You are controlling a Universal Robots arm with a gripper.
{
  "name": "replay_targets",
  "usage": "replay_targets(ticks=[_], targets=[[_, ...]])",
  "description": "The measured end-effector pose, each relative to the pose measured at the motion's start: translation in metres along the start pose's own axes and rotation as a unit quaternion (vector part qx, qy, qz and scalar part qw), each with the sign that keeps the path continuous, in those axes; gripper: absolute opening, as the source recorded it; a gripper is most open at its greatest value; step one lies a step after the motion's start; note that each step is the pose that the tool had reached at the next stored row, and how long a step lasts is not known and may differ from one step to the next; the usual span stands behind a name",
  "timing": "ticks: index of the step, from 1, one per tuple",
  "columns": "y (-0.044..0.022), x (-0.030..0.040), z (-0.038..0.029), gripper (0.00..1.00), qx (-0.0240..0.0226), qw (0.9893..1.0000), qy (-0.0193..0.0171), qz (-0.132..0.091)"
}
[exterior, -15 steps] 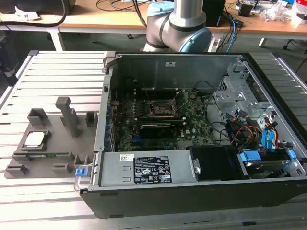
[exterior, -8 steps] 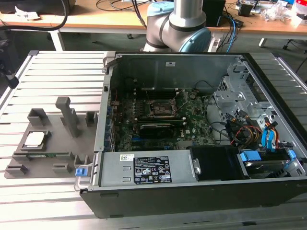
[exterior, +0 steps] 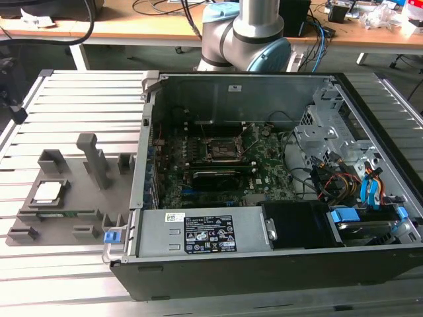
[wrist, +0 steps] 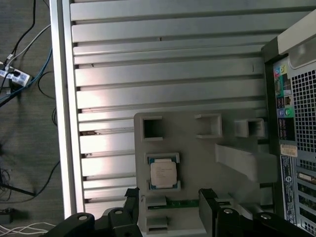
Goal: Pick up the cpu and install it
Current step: 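Pick up the cpu and move it towards the insertion slot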
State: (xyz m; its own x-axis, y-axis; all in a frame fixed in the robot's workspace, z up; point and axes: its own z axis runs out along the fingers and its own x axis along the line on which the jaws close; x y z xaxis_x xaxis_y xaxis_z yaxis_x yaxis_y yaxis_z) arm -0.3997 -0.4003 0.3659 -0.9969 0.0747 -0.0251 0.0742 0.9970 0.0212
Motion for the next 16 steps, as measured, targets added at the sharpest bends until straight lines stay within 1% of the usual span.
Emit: replay_targets(ticks=[16], targets=[[-0.0003,0.0003,0.0132,0.60,0.0000,1.0000,0.0000,0.000]])
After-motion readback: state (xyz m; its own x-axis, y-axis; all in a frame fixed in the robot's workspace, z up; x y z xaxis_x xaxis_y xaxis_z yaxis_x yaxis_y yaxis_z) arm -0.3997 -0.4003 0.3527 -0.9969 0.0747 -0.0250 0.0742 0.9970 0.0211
